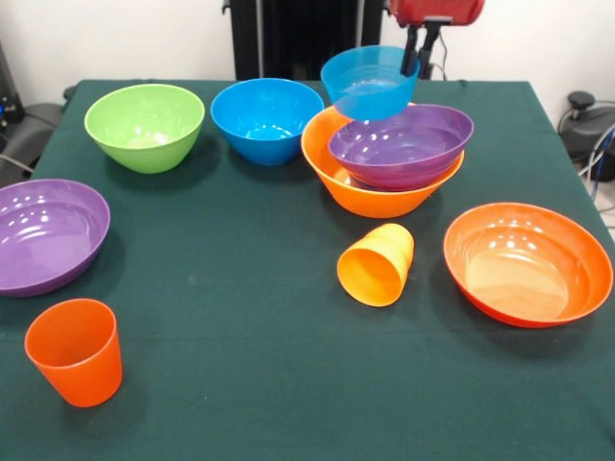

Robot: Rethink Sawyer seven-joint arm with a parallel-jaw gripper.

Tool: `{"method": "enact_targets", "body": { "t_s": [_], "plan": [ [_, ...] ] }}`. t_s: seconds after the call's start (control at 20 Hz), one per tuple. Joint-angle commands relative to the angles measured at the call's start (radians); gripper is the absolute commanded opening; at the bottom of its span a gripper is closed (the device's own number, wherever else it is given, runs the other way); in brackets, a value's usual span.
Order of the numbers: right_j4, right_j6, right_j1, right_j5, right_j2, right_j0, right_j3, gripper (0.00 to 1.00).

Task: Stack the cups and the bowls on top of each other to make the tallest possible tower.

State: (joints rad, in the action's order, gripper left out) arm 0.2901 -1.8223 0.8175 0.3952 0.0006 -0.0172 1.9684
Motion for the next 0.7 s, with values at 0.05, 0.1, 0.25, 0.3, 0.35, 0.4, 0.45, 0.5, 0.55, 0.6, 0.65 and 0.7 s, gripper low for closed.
{"method": "enact_targets", "body": {
  "t_s": [0.05,0.1,0.25,0.3,0.35,0.4,0.45,0.5,0.55,0.6,0.65,0.7],
  "plan": [
    [-0.052,-0.092,-0.001,0.118,0.063,0.017,-0.086,0.00],
    [-0.055,-0.092,0.000,0.122,0.063,0.018,-0.090,0.00],
    [-0.065,-0.090,0.000,0.140,0.063,0.019,-0.101,0.00],
    [-0.066,-0.090,-0.002,0.146,0.062,0.021,-0.107,0.00],
    [-0.064,-0.089,-0.004,0.145,0.061,0.022,-0.107,0.00],
    [-0.063,-0.088,-0.006,0.138,0.060,0.021,-0.105,0.00],
    [-0.060,-0.087,-0.010,0.128,0.059,0.021,-0.102,0.00],
    [-0.058,-0.087,-0.014,0.118,0.058,0.020,-0.099,0.00],
    [-0.055,-0.086,-0.020,0.110,0.057,0.020,-0.098,0.00],
    [-0.053,-0.087,-0.023,0.098,0.057,0.020,-0.094,0.00],
    [-0.054,-0.088,-0.029,0.098,0.056,0.020,-0.099,0.00],
    [-0.054,-0.089,-0.034,0.098,0.056,0.021,-0.104,0.00]
  ]
}}
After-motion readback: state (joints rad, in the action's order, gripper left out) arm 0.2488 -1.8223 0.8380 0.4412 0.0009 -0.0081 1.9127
